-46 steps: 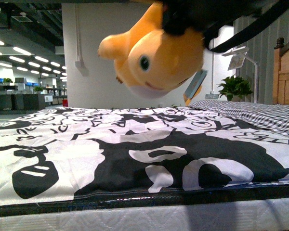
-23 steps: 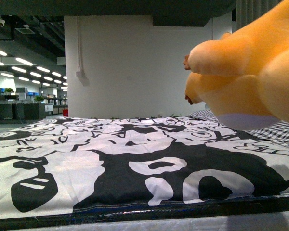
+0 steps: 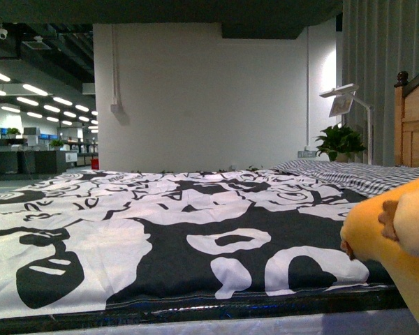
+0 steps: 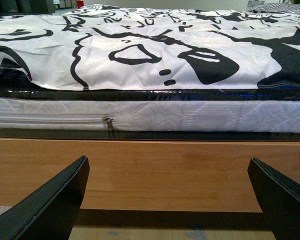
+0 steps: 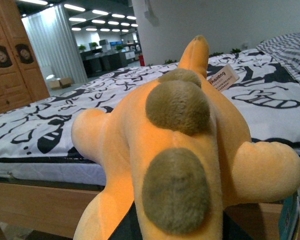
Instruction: Put away toys
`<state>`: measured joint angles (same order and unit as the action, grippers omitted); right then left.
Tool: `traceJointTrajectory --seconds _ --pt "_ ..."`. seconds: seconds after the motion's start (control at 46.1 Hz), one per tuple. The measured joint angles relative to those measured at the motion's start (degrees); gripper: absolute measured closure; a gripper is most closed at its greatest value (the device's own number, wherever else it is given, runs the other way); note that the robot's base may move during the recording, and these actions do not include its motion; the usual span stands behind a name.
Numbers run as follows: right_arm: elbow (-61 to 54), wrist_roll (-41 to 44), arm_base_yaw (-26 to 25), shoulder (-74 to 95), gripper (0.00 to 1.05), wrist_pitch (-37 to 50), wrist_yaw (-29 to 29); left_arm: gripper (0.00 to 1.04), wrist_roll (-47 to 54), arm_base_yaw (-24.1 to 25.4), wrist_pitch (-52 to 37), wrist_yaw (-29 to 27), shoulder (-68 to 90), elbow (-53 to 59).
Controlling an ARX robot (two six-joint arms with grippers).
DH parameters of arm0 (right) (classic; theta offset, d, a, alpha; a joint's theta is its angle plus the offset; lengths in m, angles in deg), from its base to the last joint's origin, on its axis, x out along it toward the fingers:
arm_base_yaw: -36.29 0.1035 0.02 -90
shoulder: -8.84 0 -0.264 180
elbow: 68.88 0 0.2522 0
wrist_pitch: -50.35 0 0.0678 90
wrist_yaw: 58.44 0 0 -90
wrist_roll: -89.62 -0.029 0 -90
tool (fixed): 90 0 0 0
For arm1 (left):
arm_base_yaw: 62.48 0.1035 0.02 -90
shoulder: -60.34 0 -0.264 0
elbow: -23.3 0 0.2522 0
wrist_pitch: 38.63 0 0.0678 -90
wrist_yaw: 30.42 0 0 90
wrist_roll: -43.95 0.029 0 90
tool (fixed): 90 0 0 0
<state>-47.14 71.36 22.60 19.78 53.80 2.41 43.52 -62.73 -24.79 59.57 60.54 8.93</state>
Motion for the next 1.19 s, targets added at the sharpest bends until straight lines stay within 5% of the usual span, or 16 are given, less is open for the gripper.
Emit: traceJointTrajectory --seconds 0.477,1.193 --pt "-7.3 4.6 14.6 -8.5 0.97 -0.5 16.1 0.06 0.0 0.0 0.0 0.0 0.0 0.0" --pt "-7.4 5.7 17.2 -9.2 0.97 -1.7 17.0 0.06 0.0 0.1 0.0 -0.1 0.0 0.0"
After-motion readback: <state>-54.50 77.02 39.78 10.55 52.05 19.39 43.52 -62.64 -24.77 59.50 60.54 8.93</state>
